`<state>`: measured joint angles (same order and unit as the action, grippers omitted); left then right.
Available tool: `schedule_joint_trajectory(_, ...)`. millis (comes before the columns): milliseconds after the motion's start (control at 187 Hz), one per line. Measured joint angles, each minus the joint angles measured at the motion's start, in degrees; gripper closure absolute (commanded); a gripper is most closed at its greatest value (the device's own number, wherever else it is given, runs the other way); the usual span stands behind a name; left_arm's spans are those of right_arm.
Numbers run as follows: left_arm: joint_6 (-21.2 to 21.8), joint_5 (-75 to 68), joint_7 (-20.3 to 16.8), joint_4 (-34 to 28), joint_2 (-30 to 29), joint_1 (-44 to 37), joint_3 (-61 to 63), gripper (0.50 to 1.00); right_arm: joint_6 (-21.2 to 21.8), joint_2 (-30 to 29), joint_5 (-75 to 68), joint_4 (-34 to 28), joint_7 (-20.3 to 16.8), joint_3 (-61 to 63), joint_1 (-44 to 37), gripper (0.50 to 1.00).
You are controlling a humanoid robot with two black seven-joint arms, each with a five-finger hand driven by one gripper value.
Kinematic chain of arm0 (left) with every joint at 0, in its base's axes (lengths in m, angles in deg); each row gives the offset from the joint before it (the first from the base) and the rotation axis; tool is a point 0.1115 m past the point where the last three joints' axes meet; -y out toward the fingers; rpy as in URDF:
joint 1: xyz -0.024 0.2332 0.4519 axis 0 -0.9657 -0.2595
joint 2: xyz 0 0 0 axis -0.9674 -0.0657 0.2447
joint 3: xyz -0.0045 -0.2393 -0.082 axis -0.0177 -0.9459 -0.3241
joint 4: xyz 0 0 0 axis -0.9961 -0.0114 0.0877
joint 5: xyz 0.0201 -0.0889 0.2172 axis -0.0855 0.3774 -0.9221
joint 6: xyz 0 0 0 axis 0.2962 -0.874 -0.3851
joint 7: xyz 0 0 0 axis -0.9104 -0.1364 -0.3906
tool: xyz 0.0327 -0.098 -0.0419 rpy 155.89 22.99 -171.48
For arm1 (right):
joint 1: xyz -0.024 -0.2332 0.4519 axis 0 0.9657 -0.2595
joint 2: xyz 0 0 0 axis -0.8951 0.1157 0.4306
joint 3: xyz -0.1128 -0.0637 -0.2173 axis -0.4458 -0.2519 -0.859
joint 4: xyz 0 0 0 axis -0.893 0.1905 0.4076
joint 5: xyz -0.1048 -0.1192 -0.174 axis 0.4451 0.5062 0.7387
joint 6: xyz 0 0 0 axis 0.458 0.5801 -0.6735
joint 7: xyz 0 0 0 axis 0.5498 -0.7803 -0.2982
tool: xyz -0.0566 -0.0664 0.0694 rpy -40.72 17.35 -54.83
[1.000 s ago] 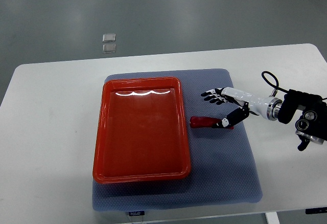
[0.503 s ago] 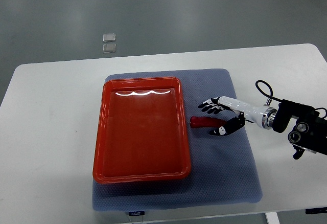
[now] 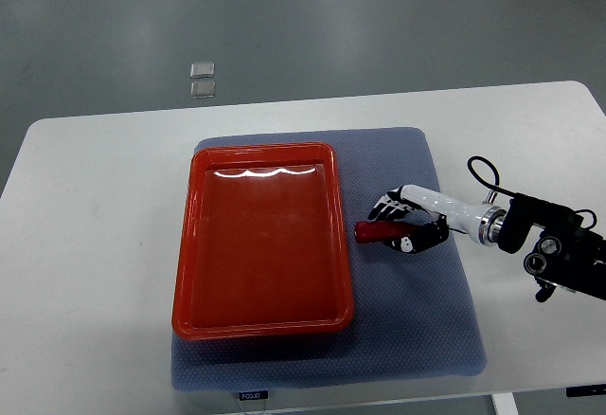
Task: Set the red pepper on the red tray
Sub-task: 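Lift the pepper with the right hand and carry it over the tray, then open the right hand to release the pepper into the tray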
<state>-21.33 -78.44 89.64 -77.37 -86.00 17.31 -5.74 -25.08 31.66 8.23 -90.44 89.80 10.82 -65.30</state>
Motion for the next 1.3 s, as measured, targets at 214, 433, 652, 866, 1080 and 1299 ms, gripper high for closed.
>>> schedule_joint_trajectory(214,0.00,0.00,0.00,-0.09,0.00,0.00,0.03,0.500,0.00,0.55,0.04,0.00,-0.10,-0.02,-0.87,1.000)
schedule_joint_trajectory(433,0.00,0.00,0.00,-0.17,0.00,0.00,0.05,0.500,0.53,2.22,-0.50,0.00,-0.10,0.32,-4.08,1.000)
schedule_joint_trajectory(652,0.00,0.00,0.00,-0.25,0.00,-0.01,0.04,0.500,1.99,1.15,-2.10,0.37,-0.29,0.16,-11.82,1.000)
schedule_joint_trajectory(866,0.00,0.00,0.00,-0.16,0.00,0.00,-0.03,0.500,3.17,-9.53,-2.70,7.64,-0.52,-3.04,-17.79,1.000)
schedule_joint_trajectory(1080,0.00,0.00,0.00,0.18,0.00,0.00,-0.07,0.500,3.14,-21.08,-2.43,14.91,-0.45,-5.52,-18.55,1.000)
schedule_joint_trajectory(1299,0.04,0.00,0.00,0.20,0.00,0.00,-0.15,0.500,2.62,-29.36,-1.71,21.30,-0.35,-7.43,-17.87,1.000)
